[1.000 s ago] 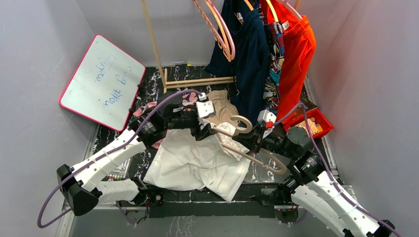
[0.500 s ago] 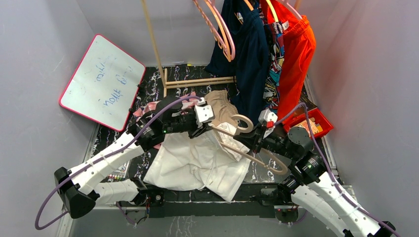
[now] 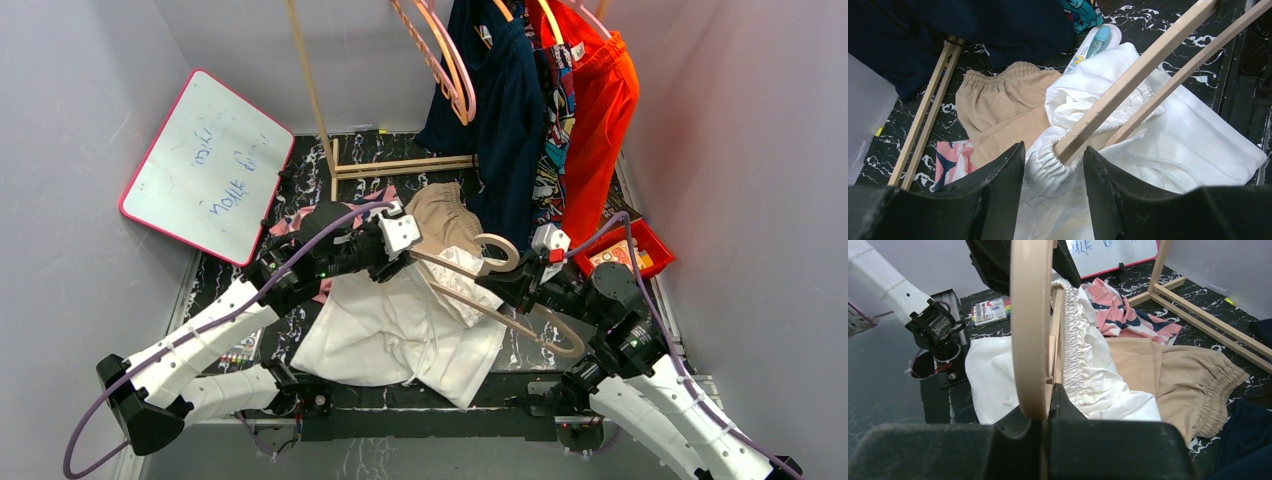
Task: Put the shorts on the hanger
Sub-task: Hang the shorts on the hanger.
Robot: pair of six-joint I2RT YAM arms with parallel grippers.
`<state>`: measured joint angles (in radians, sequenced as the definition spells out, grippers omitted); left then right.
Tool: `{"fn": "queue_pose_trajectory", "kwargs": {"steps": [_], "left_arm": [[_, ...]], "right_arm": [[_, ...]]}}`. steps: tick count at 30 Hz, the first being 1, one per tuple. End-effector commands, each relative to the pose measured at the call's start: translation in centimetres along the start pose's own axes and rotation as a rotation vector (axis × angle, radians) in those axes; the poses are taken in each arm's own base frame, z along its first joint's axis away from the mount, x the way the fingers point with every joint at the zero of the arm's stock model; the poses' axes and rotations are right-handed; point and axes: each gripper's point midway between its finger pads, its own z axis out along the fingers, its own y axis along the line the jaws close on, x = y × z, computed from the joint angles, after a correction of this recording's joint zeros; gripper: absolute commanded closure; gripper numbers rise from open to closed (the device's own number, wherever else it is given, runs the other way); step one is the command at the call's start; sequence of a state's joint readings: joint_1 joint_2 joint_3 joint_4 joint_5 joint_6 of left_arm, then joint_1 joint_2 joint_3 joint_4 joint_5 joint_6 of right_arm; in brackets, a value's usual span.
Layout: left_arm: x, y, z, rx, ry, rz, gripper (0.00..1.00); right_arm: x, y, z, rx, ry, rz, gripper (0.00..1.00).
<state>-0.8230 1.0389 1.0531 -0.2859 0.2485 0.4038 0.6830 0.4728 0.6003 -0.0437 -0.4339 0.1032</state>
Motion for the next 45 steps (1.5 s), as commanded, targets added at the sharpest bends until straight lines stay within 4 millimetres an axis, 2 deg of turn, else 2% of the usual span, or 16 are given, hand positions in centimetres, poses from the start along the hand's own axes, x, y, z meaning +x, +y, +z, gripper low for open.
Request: {"fn": "queue_pose_trajectory", "kwargs": {"steps": [1, 2, 4, 6, 8, 12, 14, 17, 21, 25, 31, 37, 45], "left_arm": [[0.3, 0.3, -0.9, -0.025, 0.014, 0.009, 0.53], [0.1, 0.3, -1.0, -0.025, 0.009, 0.010, 0.51], [-0.4, 0.1, -1.2, -0.013, -0.009, 0.011, 0.39], [-1.5, -0.1, -1.5, 0.001, -0.052, 0.006, 0.25], [-3.1, -0.3, -2.1, 0.019, -0.113, 0.017, 0.17], [-6.2, -0.6, -3.8, 0.035, -0.218, 0.057, 0.12], [-7.0, -0.8, -4.9, 0.052, -0.230, 0.099, 0.11], [-7.0, -2.0, -6.4, 0.113, -0.210, 0.151, 0.11], [-5.4, -3.8, -8.2, 0.202, -0.134, 0.177, 0.11], [-3.5, -4.7, -9.1, 0.249, -0.041, 0.163, 0.11], [-1.9, -5.3, -8.7, 0.284, 0.021, 0.146, 0.12], [-3.5, -4.5, -8.1, 0.268, -0.021, 0.165, 0.13], [-2.9, -5.9, -6.6, 0.386, 0.033, 0.093, 0.21]], "right_arm": [[-6.4, 1.6, -0.6, -0.046, -0.187, -0.078, 1.00], [-6.4, 1.6, -0.6, -0.046, -0.189, -0.077, 1.00], [-6.3, 1.7, -0.7, -0.052, -0.190, -0.071, 1.00], [-6.2, 1.8, -0.6, -0.059, -0.192, -0.063, 1.00], [-6.2, 1.8, -0.5, -0.061, -0.198, -0.058, 1.00], [-6.3, 1.8, -0.5, -0.064, -0.201, -0.060, 1.00], [-6.3, 1.9, -0.6, -0.064, -0.197, -0.067, 1.00], [-6.3, 2.2, -0.8, -0.079, -0.185, -0.079, 1.00], [-6.1, 2.6, -1.0, -0.094, -0.171, -0.085, 1.00], [-5.9, 3.2, -1.3, -0.124, -0.162, -0.088, 1.00], [-5.4, 4.2, -1.7, -0.177, -0.134, -0.111, 1.00], [-5.0, 4.9, -2.0, -0.216, -0.098, -0.125, 1.00], [-4.9, 5.2, -2.2, -0.243, -0.096, -0.171, 1.00]]}}
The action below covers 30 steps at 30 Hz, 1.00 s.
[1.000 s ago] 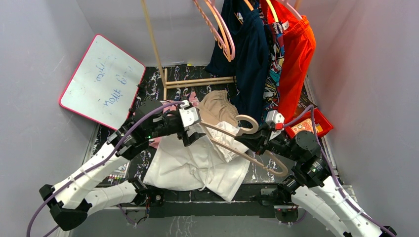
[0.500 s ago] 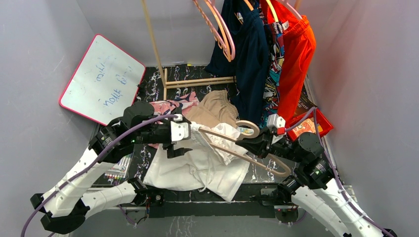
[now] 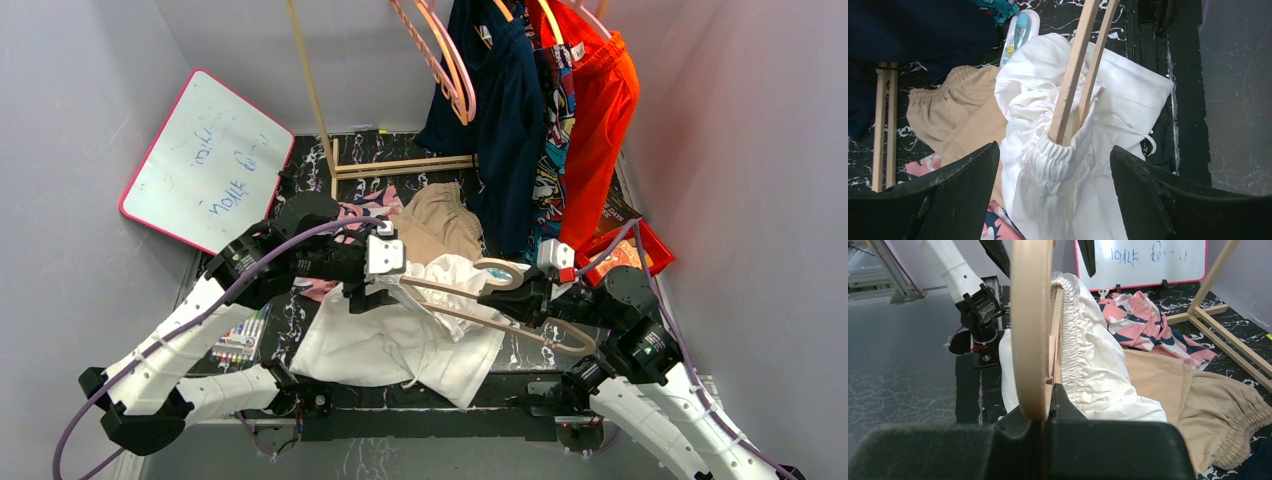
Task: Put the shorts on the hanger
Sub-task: Hang the shorts on the hanger.
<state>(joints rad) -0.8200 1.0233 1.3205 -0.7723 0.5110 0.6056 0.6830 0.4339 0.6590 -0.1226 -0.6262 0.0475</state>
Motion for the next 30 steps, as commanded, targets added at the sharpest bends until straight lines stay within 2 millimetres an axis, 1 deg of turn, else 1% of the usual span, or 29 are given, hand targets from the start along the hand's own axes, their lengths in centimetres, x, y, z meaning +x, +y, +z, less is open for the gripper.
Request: {"fn": "queue_pose_trajectory", "kwargs": {"steps": [1, 2, 8, 14, 19, 21, 25, 28, 29, 30], "left_arm": [[-0.7, -1.1, 0.1, 0.078, -0.016, -0.034, 0.23], [-0.7, -1.3, 0.2, 0.091, -0.017, -0.043, 0.25], [-0.9, -1.8, 1.4, 0.155, -0.031, -0.095, 0.27], [-1.8, -2.0, 2.6, 0.225, -0.059, -0.121, 0.40], [-2.1, -1.9, 3.2, 0.250, -0.066, -0.142, 0.45], [-2.2, -2.0, 3.5, 0.263, -0.072, -0.147, 0.52], [-2.3, -1.8, 4.1, 0.279, -0.079, -0.162, 0.72], [-2.5, -1.5, 4.3, 0.271, -0.086, -0.172, 0.76], [-2.6, -1.5, 4.4, 0.269, -0.091, -0.171, 0.80], [-2.7, -1.4, 4.4, 0.265, -0.096, -0.168, 0.90]], "right_arm": [[-3.6, 1.3, -0.4, -0.052, -0.085, -0.120, 1.00], [-3.6, 1.3, -0.4, -0.055, -0.085, -0.124, 1.00], [-4.0, 1.2, -0.3, -0.059, -0.098, -0.154, 1.00], [-4.6, 1.2, 0.2, -0.080, -0.113, -0.168, 1.00], [-4.8, 1.1, 0.3, -0.082, -0.119, -0.177, 1.00], [-4.9, 1.1, 0.3, -0.081, -0.122, -0.177, 1.00], [-4.9, 0.9, 0.4, -0.072, -0.125, -0.176, 1.00], [-4.9, 0.8, 0.4, -0.064, -0.122, -0.170, 1.00], [-4.9, 0.8, 0.4, -0.062, -0.121, -0.169, 1.00], [-4.8, 0.7, 0.4, -0.059, -0.119, -0.164, 1.00]]}}
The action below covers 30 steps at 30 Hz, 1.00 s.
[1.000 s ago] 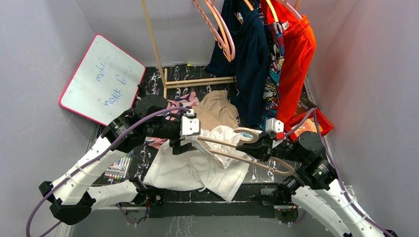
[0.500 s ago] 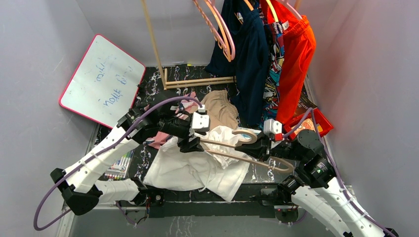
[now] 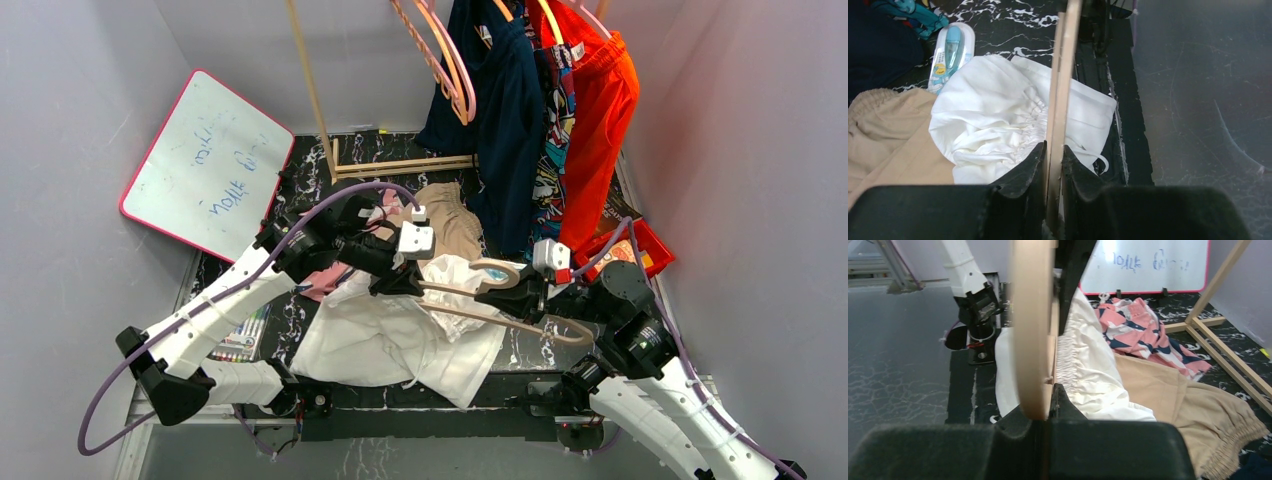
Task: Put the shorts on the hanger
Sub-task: Hang the shorts on the hanger.
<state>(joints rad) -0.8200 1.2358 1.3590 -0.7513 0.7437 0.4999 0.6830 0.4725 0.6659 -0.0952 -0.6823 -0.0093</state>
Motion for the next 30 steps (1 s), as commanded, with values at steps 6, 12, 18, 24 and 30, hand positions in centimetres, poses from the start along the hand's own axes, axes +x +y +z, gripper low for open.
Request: {"fn": "queue_pose_trajectory", "kwargs": {"steps": [6, 12, 18, 24, 30], "left_arm": [[-2.7, 0.6, -0.6, -0.042, -0.089, 0.038, 0.91], [-3.5, 1.0, -0.8, -0.073, -0.130, 0.052, 0.40], [-3.9, 1.1, -0.4, -0.058, -0.148, 0.048, 0.42], [-3.6, 0.7, 0.4, -0.006, -0.150, 0.022, 0.49], [-3.1, 0.5, 1.2, 0.036, -0.145, -0.003, 0.60]], "right_arm": [[-4.6, -0.2, 0.1, 0.013, -0.117, -0.101, 1.00], [-4.5, -0.6, 0.3, 0.020, -0.121, -0.099, 1.00], [-4.6, -0.7, 0.5, 0.018, -0.127, -0.099, 1.00], [-4.8, -0.9, 0.6, 0.023, -0.135, -0.097, 1.00], [-4.8, -1.1, 0.7, 0.028, -0.137, -0.095, 1.00]]}}
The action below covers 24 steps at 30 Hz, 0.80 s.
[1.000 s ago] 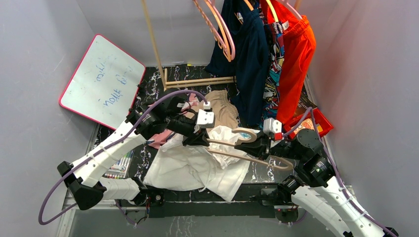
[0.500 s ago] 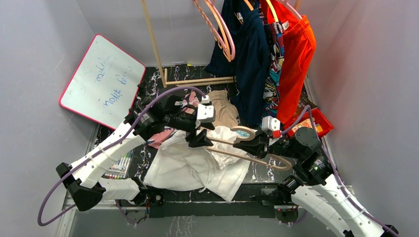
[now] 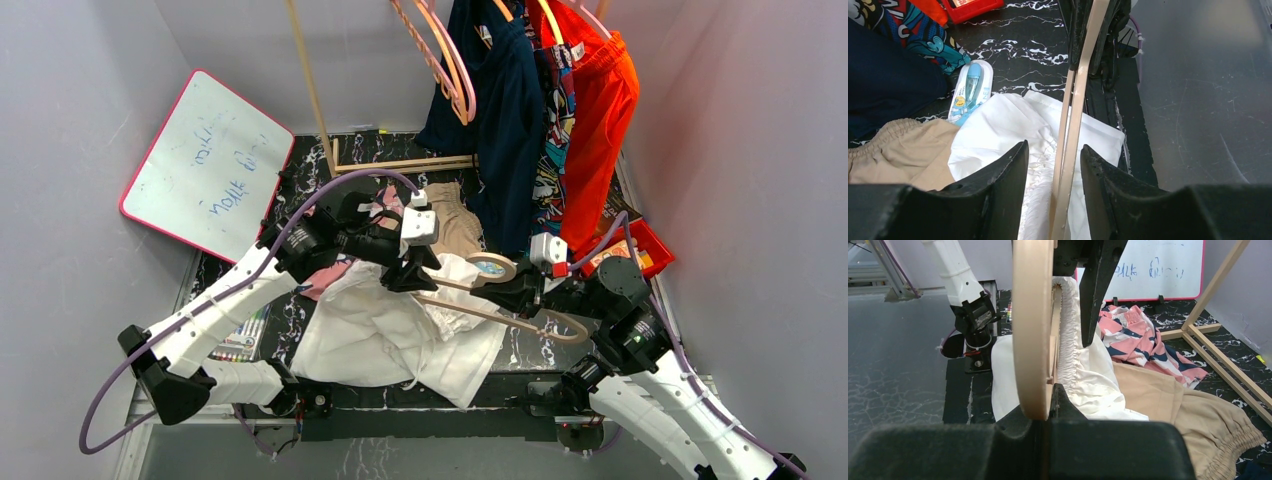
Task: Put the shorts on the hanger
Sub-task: Hang the shorts on the hanger.
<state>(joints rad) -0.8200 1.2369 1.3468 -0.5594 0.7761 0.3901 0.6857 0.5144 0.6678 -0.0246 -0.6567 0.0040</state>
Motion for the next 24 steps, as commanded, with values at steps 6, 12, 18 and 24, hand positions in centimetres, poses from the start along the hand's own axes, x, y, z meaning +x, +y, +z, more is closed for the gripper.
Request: {"fn": "queue_pose_trajectory", "kwargs": {"steps": [6, 12, 18, 24], "left_arm": [[0.4, -0.7, 1.0, 0.079, -0.019, -0.024, 0.91], [0.1, 0.1, 0.6, 0.004, -0.046, 0.029, 1.00], [-0.7, 1.0, -0.3, -0.095, -0.099, 0.080, 1.00], [-0.1, 2.3, -0.7, -0.188, -0.081, 0.072, 1.00]], "right_arm": [[-4.0, -0.1, 0.2, 0.003, -0.112, -0.081, 1.00], [-3.7, -0.7, 0.1, 0.039, -0.094, -0.057, 0.99], [-3.0, -0.9, -0.4, 0.078, -0.064, -0.031, 0.57], [-2.8, -1.4, -2.1, 0.181, -0.052, 0.000, 0.40]]}}
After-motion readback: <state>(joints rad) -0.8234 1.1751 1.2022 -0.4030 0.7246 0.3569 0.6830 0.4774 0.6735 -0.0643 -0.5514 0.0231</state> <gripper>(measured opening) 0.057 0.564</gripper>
